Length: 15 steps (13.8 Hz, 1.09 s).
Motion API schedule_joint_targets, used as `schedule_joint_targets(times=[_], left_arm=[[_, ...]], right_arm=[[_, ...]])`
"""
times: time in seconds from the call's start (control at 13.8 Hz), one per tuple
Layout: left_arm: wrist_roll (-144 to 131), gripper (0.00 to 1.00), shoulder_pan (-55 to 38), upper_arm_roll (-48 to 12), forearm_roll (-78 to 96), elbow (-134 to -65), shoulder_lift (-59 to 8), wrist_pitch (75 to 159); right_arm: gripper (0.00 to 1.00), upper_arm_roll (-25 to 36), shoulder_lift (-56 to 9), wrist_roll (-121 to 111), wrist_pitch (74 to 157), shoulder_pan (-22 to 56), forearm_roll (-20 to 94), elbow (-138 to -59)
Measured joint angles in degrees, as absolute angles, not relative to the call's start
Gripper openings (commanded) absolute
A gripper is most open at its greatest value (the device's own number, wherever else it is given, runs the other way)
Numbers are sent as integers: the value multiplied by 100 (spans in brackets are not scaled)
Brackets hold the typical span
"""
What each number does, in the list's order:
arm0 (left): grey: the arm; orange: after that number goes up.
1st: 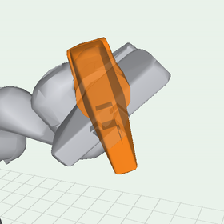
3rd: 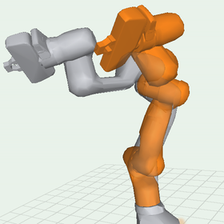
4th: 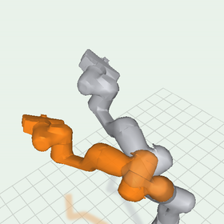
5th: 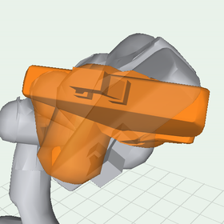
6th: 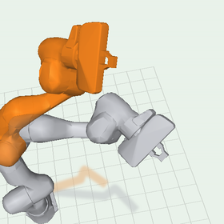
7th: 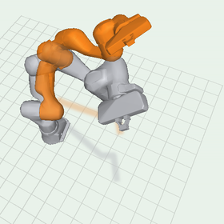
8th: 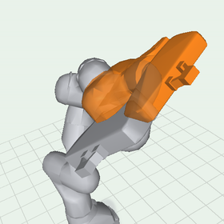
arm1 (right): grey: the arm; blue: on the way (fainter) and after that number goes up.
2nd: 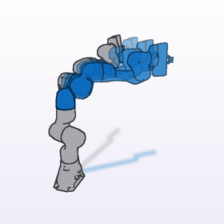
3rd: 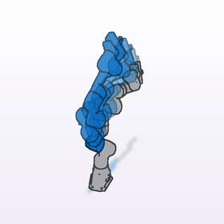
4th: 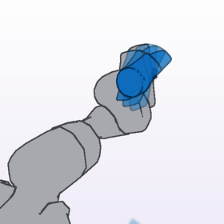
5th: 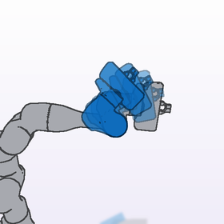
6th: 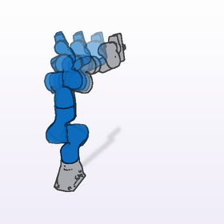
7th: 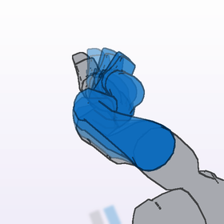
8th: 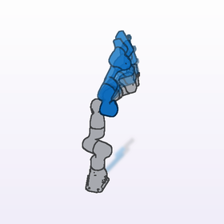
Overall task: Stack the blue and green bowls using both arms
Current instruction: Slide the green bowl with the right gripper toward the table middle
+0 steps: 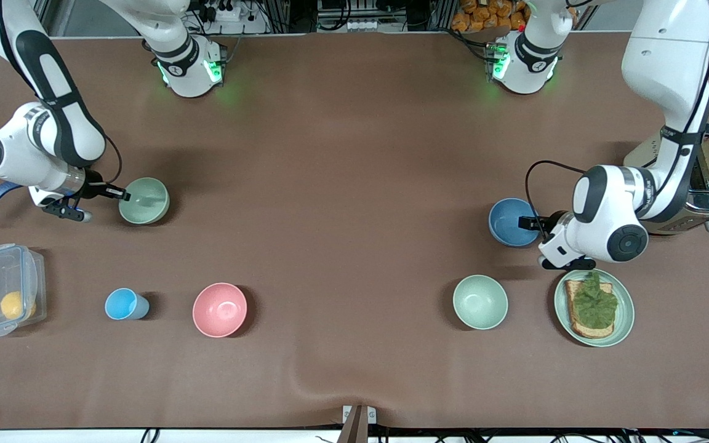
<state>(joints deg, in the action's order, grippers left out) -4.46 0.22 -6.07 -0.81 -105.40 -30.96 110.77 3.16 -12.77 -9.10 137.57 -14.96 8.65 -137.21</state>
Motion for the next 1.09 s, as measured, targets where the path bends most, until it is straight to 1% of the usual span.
schedule_joint_targets(times=[0.29,0.51,0.58,0.65,0.72,0.8,0.87,1.09], left_arm=[[-446,100,20,-607,-81,-10448,-3310,11194],[-446,99,15,-608,-82,-10385,-3412,11313],[-452,77,13,-610,-82,-10377,-3436,11426],[-466,49,6,-611,-82,-10371,-3460,11488],[-484,24,-2,-613,-82,-10367,-3483,11509],[-484,9,-6,-614,-82,-10366,-3496,11514],[-484,0,-7,-614,-82,-10366,-3503,11514],[-485,0,-7,-614,-82,-10366,-3512,11514]], right_arm=[[0,294,-1222,-899,12336,-1494,890,-13000],[0,273,-1161,-562,11558,-1442,905,-12526],[0,265,-1128,-279,11382,-1345,915,-12422],[0,259,-1075,80,11244,-1183,950,-12352],[0,253,-1001,477,11142,-953,1013,-12306],[0,242,-918,840,11060,-719,1075,-12282],[0,226,-842,1106,11003,-530,1226,-12272],[0,208,-634,1902,10916,-24,1635,-12252]])
